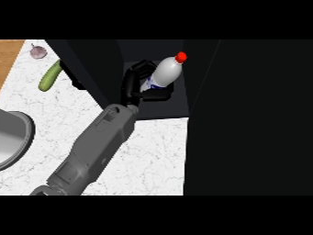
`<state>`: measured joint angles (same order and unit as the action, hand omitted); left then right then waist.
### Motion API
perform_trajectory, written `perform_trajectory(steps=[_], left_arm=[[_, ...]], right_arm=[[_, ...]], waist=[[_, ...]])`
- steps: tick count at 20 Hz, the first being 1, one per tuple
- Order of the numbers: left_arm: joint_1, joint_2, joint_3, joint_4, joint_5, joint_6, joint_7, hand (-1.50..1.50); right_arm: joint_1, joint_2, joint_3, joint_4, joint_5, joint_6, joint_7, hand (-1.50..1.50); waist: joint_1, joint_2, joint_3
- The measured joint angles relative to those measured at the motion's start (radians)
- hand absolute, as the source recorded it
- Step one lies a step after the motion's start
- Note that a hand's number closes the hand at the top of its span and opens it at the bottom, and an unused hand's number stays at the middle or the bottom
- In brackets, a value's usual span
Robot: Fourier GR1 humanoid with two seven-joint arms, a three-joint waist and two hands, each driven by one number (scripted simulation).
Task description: Pick up the bottled water, place it into the cabinet and close the cabinet
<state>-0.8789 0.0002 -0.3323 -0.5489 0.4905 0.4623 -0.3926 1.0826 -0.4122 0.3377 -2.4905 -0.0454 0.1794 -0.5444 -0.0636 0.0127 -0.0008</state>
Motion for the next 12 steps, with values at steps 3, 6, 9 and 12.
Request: perform_trajectory(steps=[3, 6, 9, 12], left_arm=[[-0.054, 0.0, 0.005, 0.069, 0.009, 0.07, 0.0, 1.5], [-0.092, 0.002, -0.001, 0.147, -0.025, 0.139, -0.019, 1.5], [-0.134, 0.007, -0.021, 0.231, -0.074, 0.227, -0.019, -1.5], [-0.186, 0.011, -0.022, 0.303, -0.099, 0.272, -0.004, -1.5]], right_arm=[[-0.007, 0.0, -0.013, 0.005, -0.005, 0.012, -0.005, -1.5], [-0.006, -0.001, -0.03, 0.006, -0.011, 0.023, -0.015, -1.5], [0.0, 0.0, -0.035, 0.009, -0.015, 0.034, -0.024, -1.5], [0.003, 0.002, -0.036, 0.01, -0.019, 0.041, -0.025, -1.5]], waist=[[-0.006, 0.002, 0.0], [-0.006, 0.005, 0.001], [-0.01, 0.008, 0.001], [-0.012, 0.01, 0.001]])
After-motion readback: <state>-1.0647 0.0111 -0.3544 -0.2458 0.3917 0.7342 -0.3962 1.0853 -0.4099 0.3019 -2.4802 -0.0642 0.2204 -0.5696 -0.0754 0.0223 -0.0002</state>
